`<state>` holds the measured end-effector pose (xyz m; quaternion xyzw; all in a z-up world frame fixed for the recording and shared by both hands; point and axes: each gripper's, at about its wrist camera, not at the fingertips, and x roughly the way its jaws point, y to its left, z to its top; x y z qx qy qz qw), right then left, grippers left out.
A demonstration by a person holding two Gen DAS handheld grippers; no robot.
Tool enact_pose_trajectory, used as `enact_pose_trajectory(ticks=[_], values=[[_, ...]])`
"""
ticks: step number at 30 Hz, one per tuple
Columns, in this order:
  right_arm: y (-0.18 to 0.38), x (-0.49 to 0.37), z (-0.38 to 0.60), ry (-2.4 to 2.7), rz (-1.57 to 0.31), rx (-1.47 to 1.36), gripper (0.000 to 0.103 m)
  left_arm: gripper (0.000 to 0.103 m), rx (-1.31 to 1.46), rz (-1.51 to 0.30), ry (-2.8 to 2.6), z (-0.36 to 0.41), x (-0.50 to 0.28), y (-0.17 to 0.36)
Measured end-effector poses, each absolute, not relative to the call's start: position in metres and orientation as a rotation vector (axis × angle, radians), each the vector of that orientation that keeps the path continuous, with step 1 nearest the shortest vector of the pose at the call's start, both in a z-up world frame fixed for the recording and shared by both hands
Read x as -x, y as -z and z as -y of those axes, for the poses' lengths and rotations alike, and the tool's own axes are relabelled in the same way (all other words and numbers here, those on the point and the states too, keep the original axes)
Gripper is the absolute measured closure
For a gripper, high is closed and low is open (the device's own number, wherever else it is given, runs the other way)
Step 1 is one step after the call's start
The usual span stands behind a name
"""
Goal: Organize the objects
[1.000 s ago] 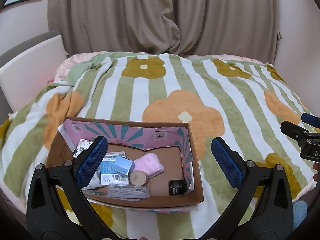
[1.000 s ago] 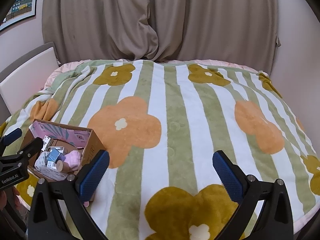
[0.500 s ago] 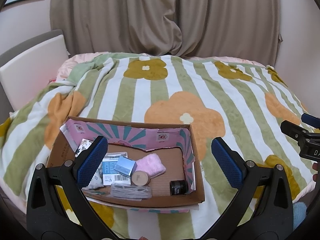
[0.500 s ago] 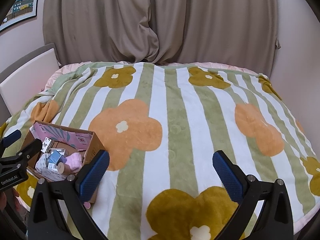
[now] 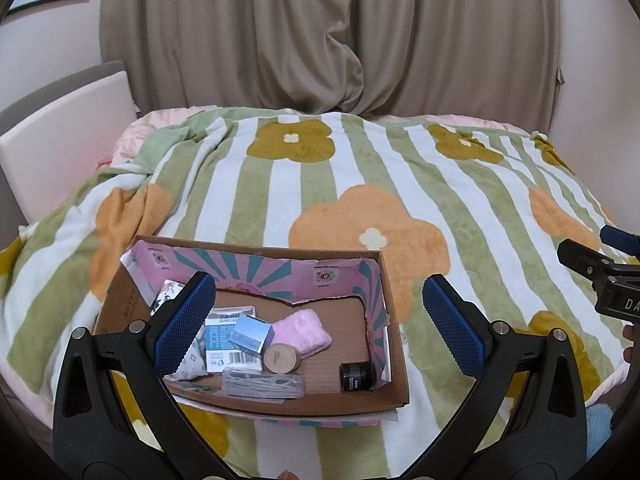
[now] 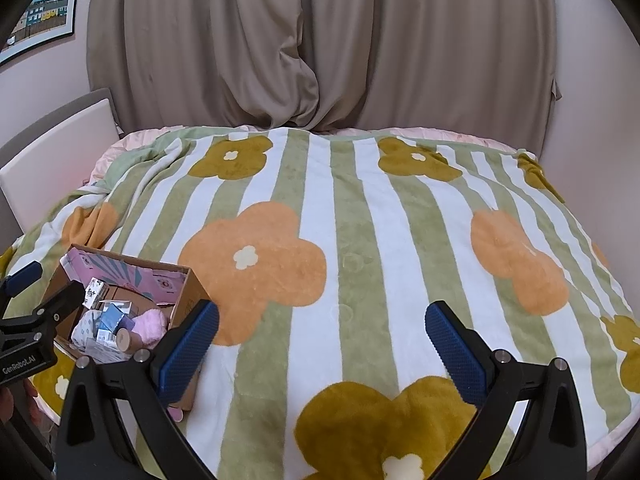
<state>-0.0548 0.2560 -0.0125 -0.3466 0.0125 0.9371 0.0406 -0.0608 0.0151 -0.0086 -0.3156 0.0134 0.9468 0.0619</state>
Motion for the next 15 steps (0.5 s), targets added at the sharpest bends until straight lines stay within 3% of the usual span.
enact_pose_trajectory(ticks=[15], values=[[0.0140,0.0577,-0.2547,-2.874,-0.033,1.062,0.000,0.000,1.001,-0.039,-2.958,-0.0118,0.0646,0.0105]])
